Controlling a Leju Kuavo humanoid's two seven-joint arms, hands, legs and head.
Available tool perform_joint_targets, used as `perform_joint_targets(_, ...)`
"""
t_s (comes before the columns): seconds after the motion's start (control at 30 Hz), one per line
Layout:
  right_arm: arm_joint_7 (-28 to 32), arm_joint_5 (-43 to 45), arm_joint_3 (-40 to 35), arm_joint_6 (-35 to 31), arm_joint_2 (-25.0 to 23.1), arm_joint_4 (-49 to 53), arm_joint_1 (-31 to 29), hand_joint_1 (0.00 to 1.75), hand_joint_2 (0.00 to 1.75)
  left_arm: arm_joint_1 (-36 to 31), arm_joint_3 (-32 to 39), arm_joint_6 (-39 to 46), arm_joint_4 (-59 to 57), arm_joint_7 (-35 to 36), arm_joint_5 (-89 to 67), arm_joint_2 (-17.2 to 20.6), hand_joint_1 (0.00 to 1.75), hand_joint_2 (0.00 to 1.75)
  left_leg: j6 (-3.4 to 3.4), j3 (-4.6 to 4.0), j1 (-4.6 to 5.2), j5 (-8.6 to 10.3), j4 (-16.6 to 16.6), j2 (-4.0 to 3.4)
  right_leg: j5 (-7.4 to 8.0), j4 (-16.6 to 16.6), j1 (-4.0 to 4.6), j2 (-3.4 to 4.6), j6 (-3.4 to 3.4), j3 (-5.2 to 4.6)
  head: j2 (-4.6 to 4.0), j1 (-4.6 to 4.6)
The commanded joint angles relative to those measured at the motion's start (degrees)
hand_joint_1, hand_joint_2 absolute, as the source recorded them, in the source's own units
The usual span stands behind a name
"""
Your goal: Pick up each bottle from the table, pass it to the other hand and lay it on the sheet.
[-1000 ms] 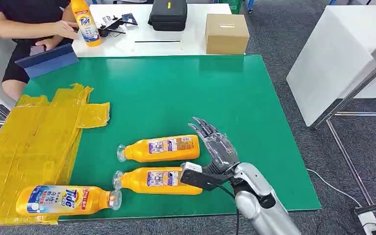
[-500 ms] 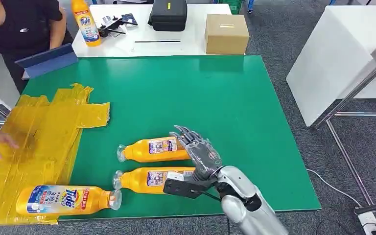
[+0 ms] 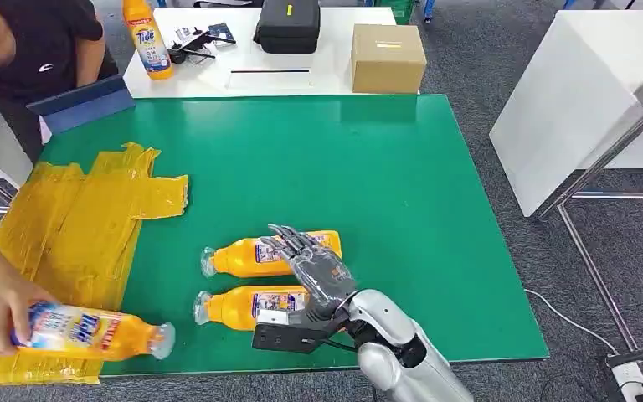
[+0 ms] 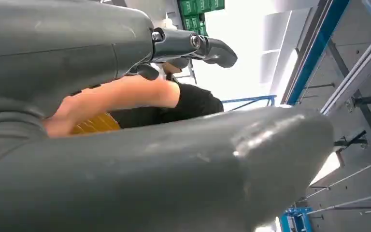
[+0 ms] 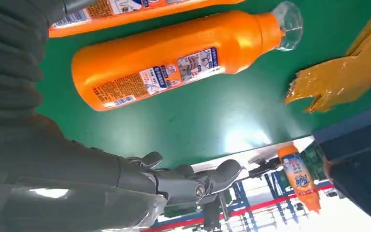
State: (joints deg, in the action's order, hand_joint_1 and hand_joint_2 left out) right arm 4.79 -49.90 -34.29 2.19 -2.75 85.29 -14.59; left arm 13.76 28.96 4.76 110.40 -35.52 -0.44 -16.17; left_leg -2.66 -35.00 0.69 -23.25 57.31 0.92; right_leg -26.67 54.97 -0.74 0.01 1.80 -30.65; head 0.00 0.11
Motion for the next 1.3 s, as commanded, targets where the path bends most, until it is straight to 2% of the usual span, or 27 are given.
perform_joint_targets(0.03, -0.6, -0.6, -2.1, 1.2, 0.0, -1.4, -1.9, 0.0, 1.75, -0.4, 0.2, 0.1, -3.0, -4.5, 0.2, -0.1, 0.0, 0.0, 0.14, 0.13, -0.01, -0.03, 0.0, -0.08, -0.01, 0.0, 0.01, 0.03, -0.06, 0.12, 0.0, 0.0)
perform_joint_targets(0.33, -5.9, -7.8, -4.2, 1.2, 0.1, 2.9, 1.5, 0.0, 1.75, -1.6, 0.4, 0.4, -3.4, -4.5, -0.1, -0.4, 0.0, 0.0, 0.16, 0.17, -0.02, -0.02, -0.1, 0.0, -0.03, -0.1, 0.01, -0.05, -0.08, 0.14, 0.0, 0.0)
perform_joint_targets(0.6, -13.1, -19.5, -8.4, 0.6, 1.8, 2.7, 2.7, 0.0, 1.75, -1.0, 2.5, 0.3, -2.0, -4.5, 1.0, -1.3, 0.0, 0.0, 0.15, 0.19, -0.03, -0.04, 0.0, -0.07, -0.02, -0.1, 0.01, 0.02, -0.07, 0.14, 0.0, 0.0)
perform_joint_targets(1.3, -18.5, -24.8, -10.1, 7.2, 4.6, -1.8, 6.0, 0.0, 1.75, -1.3, 3.6, -0.3, -2.2, -4.0, 1.8, -1.6, 0.0, 0.0, 0.25, 0.36, -0.04, -0.08, -0.1, -0.09, -0.05, -0.1, 0.02, 0.0, -0.12, 0.32, 0.0, -0.02)
